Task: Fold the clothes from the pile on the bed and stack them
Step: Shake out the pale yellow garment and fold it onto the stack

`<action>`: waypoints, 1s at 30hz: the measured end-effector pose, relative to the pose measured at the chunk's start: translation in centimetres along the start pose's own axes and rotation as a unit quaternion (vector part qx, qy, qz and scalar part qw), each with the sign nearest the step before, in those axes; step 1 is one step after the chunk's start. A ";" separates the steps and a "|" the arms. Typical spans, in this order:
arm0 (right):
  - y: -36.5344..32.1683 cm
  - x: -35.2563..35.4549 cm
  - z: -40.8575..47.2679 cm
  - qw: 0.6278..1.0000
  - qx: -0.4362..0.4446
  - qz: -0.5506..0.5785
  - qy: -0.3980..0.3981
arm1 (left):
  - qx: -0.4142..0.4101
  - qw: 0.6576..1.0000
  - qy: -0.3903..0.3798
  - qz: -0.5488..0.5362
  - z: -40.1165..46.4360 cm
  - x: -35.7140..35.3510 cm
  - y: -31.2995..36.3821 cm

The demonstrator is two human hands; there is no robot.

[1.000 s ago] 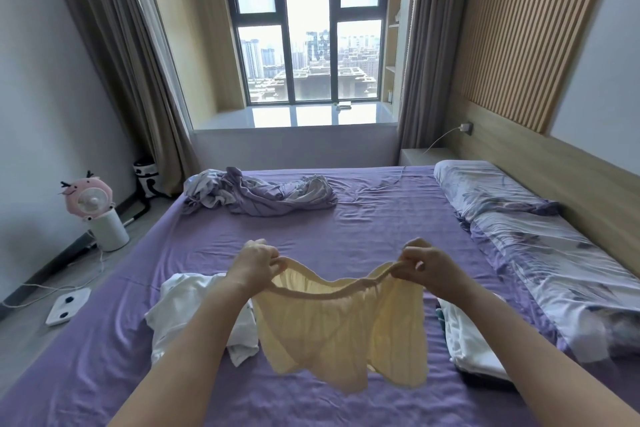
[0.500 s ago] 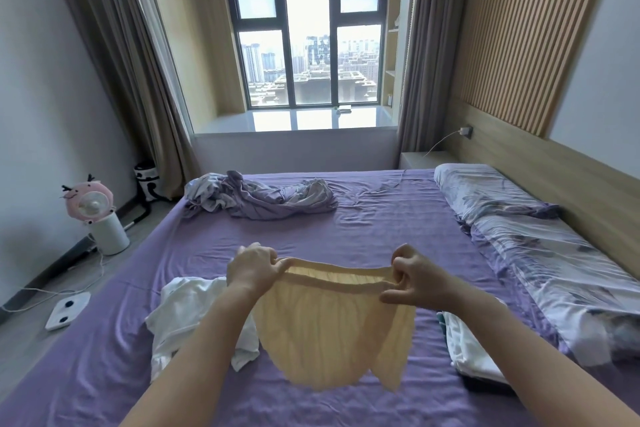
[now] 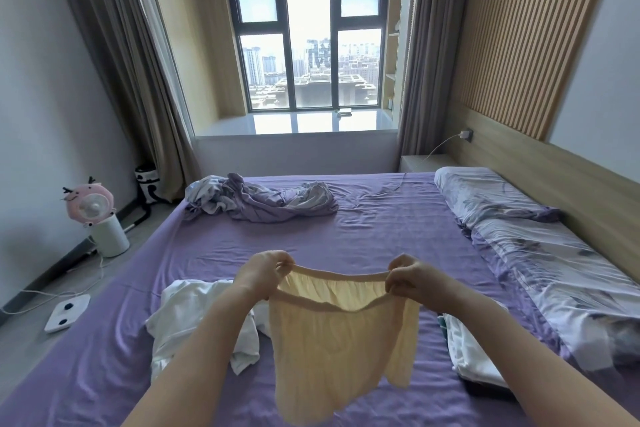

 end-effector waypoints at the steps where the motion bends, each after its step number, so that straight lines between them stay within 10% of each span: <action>1: 0.1 0.0 0.0 1.000 0.000 0.007 0.002 | -0.002 1.000 0.005 -0.011 0.0 0.2 0.0; 14: 5.3 3.1 -1.8 0.971 -0.172 0.094 0.136 | 0.021 0.984 0.084 -0.155 -0.1 2.5 -1.8; 30: 4.3 1.9 -1.4 0.989 -0.121 -0.002 0.085 | -0.049 0.985 0.070 -0.151 0.0 2.5 -0.4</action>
Point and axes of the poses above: each hand's wrist, its own z-axis towards the middle knuckle, its own x-axis out of the back of the hand, y = z × x, the point moved 10 cm from there along z, towards the middle knuckle, and after that the axes turned 4 degrees about -z, right-handed, at the moved point
